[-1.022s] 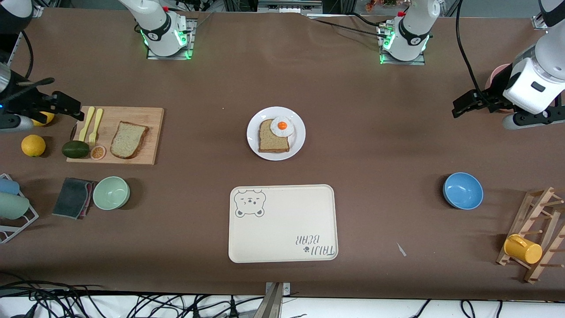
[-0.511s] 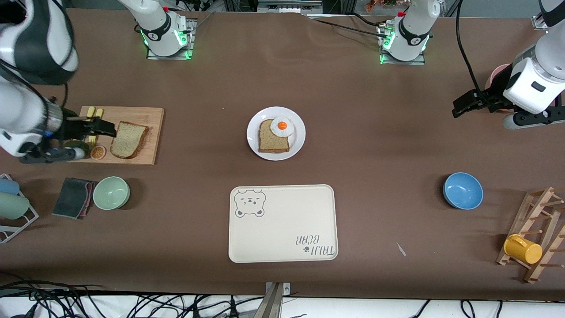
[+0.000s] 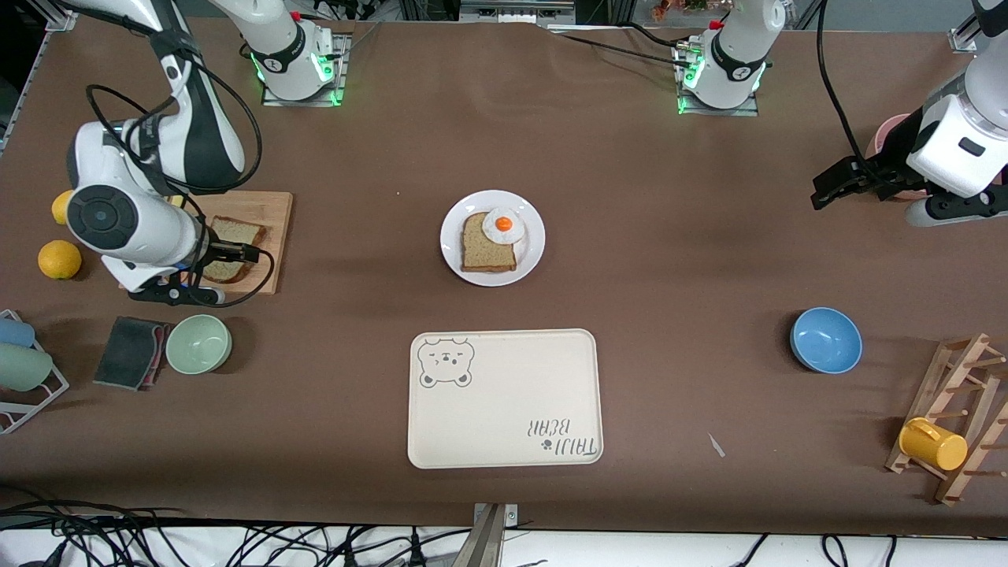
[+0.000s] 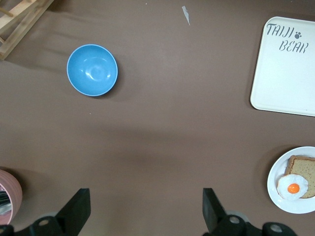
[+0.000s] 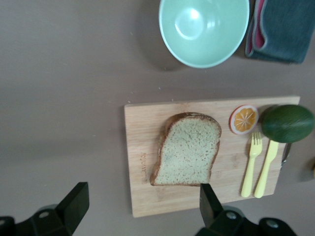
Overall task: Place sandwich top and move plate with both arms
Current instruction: 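Reach the right gripper down to the bread slice on the cutting board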
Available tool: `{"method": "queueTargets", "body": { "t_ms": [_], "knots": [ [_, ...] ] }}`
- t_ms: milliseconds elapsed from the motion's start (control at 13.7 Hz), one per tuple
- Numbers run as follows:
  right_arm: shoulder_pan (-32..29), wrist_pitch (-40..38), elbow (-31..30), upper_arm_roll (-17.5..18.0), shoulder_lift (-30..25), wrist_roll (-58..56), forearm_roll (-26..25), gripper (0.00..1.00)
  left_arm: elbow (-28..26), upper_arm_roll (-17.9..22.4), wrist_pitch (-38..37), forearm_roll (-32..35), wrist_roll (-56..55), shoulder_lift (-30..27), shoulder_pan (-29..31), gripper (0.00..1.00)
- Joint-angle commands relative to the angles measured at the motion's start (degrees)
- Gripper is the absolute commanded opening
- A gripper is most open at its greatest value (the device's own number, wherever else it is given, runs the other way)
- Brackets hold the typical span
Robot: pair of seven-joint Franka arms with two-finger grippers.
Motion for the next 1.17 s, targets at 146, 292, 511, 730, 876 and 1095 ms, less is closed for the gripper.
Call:
{"method": "queueTargets", "body": {
  "t_ms": [146,292,511,730,876,1095],
  "knots": [
    [-0.5,15.3,-12.7,-2.3,-1.4,9.3,-1.1,0.93,1.7,-0.2,-1.2,1.8,-0.6,0.7,-0.3,1.00],
    [-0.5,22.1,-15.8,-3.1,-0.2,13.2,-1.1,0.92,1.8,-0.2,-1.2,1.8,-0.6,0.8,-0.4,1.00],
    [-0.5,22.7,-15.8,-4.6,3.0,13.3,-1.2,0.81,1.8,-0.2,-1.2,1.8,-0.6,0.8,-0.3,1.00],
    [-0.5,26.1,-15.3,-6.2,5.7,13.2,-1.3,0.66,1.8,-0.2,-1.2,1.9,-0.6,0.9,-0.3,1.00],
    [-0.5,26.9,-15.0,-6.3,6.1,13.2,-1.3,0.62,1.7,-0.2,-1.2,1.9,-0.6,0.9,-0.3,1.00],
    [-0.5,27.5,-15.0,-6.3,7.6,13.3,-2.7,0.53,1.8,-0.2,-1.2,1.9,-0.6,1.1,-0.3,1.00]
  ]
}}
